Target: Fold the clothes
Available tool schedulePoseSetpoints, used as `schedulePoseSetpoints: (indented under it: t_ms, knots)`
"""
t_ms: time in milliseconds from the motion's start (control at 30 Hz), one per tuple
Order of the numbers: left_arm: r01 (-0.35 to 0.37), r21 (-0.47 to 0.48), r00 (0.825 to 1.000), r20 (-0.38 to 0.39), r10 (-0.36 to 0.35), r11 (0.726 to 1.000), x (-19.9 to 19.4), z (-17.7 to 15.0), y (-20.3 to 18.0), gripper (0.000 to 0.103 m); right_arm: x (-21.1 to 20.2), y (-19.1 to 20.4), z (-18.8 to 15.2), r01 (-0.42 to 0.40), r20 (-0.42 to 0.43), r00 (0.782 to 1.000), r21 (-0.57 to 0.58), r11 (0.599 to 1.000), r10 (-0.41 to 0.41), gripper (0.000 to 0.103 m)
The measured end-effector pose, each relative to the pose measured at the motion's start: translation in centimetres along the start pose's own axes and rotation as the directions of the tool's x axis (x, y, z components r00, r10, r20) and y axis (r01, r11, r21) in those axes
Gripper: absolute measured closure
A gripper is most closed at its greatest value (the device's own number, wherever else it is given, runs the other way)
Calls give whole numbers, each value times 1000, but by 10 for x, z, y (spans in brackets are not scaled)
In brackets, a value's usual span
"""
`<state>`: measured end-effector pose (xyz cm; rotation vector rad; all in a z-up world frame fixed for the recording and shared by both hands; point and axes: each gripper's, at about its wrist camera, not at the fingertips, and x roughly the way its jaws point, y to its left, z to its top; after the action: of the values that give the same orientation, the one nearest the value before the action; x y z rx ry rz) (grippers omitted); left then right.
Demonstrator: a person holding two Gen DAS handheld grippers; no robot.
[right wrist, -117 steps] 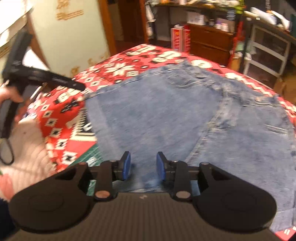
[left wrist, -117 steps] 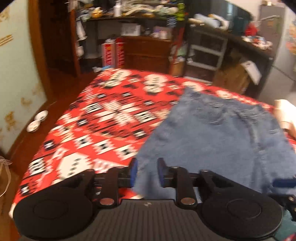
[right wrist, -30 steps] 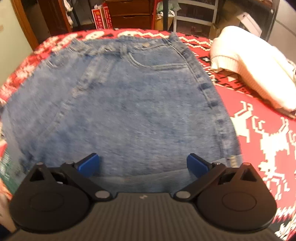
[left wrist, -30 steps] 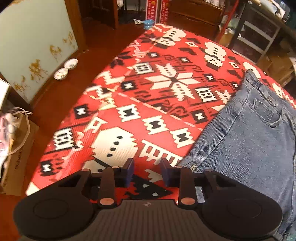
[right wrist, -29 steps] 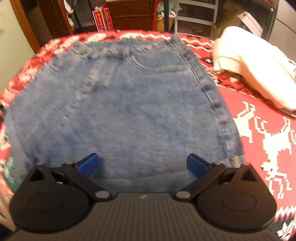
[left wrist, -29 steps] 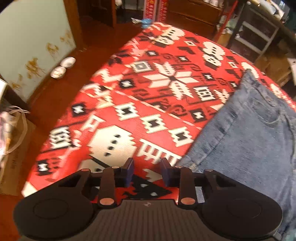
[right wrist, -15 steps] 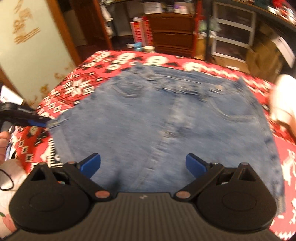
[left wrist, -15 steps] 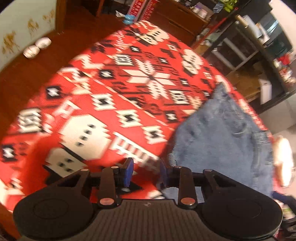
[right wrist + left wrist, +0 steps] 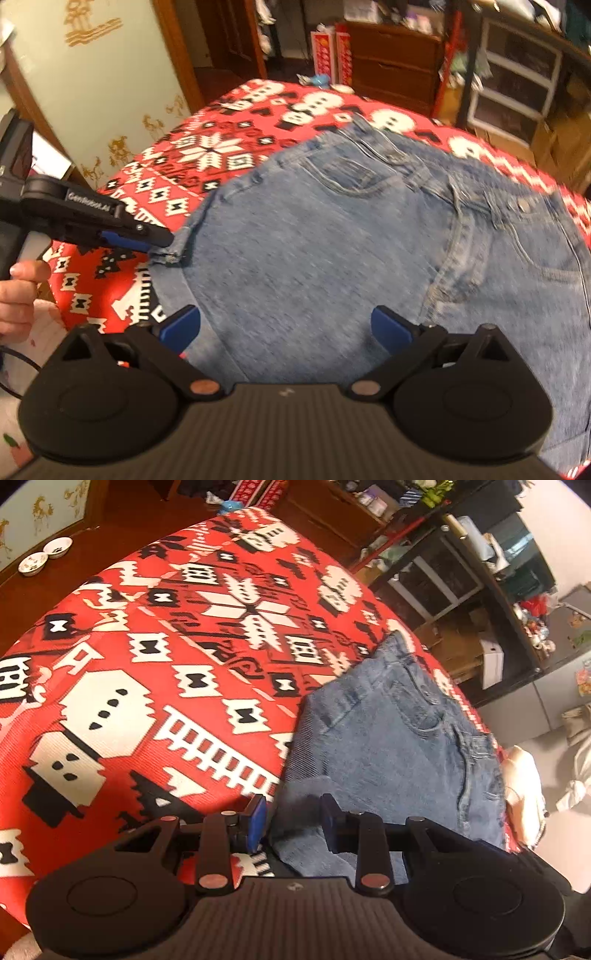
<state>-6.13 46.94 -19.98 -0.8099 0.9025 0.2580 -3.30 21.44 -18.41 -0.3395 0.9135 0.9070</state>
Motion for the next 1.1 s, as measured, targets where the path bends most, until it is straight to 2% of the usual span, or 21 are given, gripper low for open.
schedulePoseSetpoints:
  t_ms: [100,233,367,433,533,633,733,833,967,1100]
  knots:
    - [-16,23,1000,14,16,1000,-3,-4,-1,73,8,16,1,7,23,1000,-49,999,-6,9]
    - [-66,61,997,42,64,996,-10,-10,4,73,19,26,6,9,6,1000,-64,998,-9,10]
    - [-165,161,984,97,151,973,-15,-18,0,73,19,28,4,-9,-7,1000,-66,998,8,8]
    - [-181,174,981,103,165,968,-12,-17,0,75,21,27,2,-7,-18,1000,-69,998,6,8]
    - [-200,166,977,114,183,966,-8,-12,1,83,24,25,-1,-1,-36,999,-61,998,-2,8]
    - [-190,171,978,119,171,967,-7,-9,-3,83,24,20,-4,4,-48,999,-51,999,-6,8]
    - [-180,217,980,119,157,959,-6,-11,-15,83,24,16,-8,11,-57,998,-46,999,-13,8]
    - [-220,250,973,125,194,943,-2,-14,-23,83,24,12,-9,14,-61,998,-34,999,-16,8]
    - [-203,248,976,134,174,947,-12,-19,-21,83,20,11,-9,12,-56,998,-28,1000,-13,8]
    - [-251,332,966,143,214,909,-11,-31,-29,83,16,11,-9,0,-51,999,-35,999,-2,8]
